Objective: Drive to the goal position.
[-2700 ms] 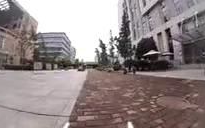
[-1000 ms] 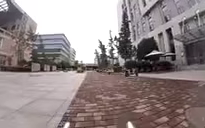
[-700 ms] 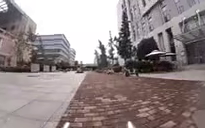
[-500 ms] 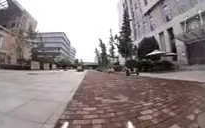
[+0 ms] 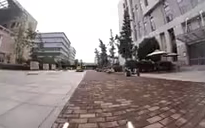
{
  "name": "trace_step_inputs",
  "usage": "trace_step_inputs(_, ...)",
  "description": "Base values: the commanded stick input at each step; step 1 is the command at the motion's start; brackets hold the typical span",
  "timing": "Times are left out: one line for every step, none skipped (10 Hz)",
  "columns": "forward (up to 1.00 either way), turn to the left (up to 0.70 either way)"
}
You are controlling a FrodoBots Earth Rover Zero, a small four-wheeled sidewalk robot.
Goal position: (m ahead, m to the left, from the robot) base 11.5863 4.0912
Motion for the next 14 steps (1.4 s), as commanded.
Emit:
trace_step_inputs(0.45,0.0)
trace_step_inputs(0.45,0.0)
trace_step_inputs(0.45,0.0)
trace_step_inputs(0.45,0.0)
trace_step_inputs(0.45,0.0)
trace_step_inputs(0.45,0.0)
trace_step_inputs(0.45,0.0)
trace_step_inputs(0.45,0.0)
trace_step_inputs(0.45,0.0)
trace_step_inputs(0.45,0.0)
trace_step_inputs(0.45,0.0)
trace_step_inputs(0.45,0.0)
trace_step_inputs(0.45,0.0)
trace_step_inputs(0.45,0.0)
